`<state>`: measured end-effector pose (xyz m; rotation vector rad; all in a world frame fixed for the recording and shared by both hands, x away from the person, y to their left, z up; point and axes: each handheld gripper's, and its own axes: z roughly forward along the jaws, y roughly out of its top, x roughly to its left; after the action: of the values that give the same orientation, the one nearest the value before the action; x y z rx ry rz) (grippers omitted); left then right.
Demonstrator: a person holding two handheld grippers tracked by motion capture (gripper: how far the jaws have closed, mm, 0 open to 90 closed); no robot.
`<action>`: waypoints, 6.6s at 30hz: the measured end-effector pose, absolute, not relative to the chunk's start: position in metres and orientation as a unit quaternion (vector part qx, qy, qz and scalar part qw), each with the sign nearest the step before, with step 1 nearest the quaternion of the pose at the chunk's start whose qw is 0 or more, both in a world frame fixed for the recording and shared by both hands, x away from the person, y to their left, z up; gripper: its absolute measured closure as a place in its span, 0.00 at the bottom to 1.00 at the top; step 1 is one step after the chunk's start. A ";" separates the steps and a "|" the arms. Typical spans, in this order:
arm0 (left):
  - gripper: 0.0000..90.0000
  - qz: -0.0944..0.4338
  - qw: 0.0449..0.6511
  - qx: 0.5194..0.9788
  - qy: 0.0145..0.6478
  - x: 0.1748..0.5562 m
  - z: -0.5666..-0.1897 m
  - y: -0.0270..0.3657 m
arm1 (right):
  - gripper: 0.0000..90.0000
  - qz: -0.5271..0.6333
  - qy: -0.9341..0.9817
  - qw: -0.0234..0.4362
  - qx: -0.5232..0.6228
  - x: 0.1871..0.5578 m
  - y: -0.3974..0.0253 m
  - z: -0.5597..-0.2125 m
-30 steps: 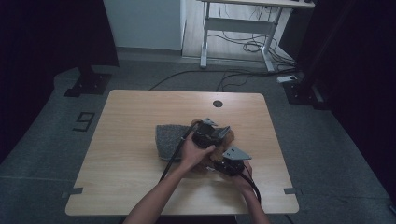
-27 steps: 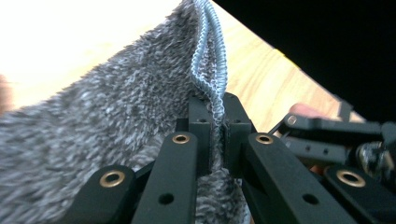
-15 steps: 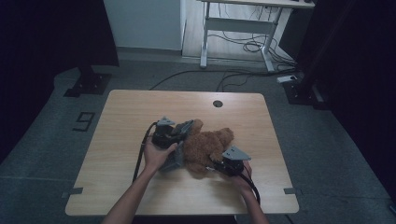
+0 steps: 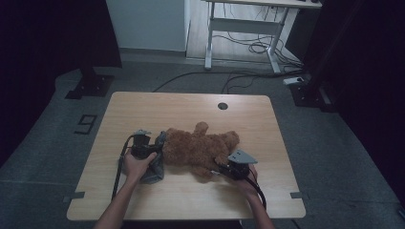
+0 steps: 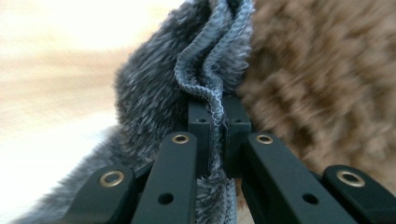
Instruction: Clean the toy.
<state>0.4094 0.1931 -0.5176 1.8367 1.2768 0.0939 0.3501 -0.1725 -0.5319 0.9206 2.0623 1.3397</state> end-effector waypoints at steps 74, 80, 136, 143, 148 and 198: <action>0.93 0.086 0.514 0.783 0.341 0.342 -0.421 0.090 | 0.64 0.533 0.762 0.196 0.311 0.332 -0.180 -0.524; 0.93 0.074 0.490 0.817 0.295 0.350 -0.409 0.010 | 0.65 0.517 0.770 0.231 0.294 0.322 -0.174 -0.523; 0.94 0.114 0.502 0.787 0.340 0.341 -0.402 0.110 | 0.67 0.518 0.759 0.239 0.315 0.323 -0.174 -0.530; 0.94 0.127 0.461 0.837 0.268 0.351 -0.384 -0.004 | 0.67 0.519 0.758 0.240 0.313 0.323 -0.173 -0.530; 0.94 0.098 0.389 0.868 0.294 0.385 -0.421 -0.051 | 0.67 0.516 0.760 0.245 0.310 0.321 -0.173 -0.530; 0.94 0.165 0.453 0.766 0.425 0.394 -0.464 0.136 | 0.72 0.480 0.739 0.320 0.349 0.366 -0.166 -0.533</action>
<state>0.3935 0.1361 -0.4644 1.8925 1.0495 0.4078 0.3658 -0.1660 -0.5333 0.9170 1.9420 1.2604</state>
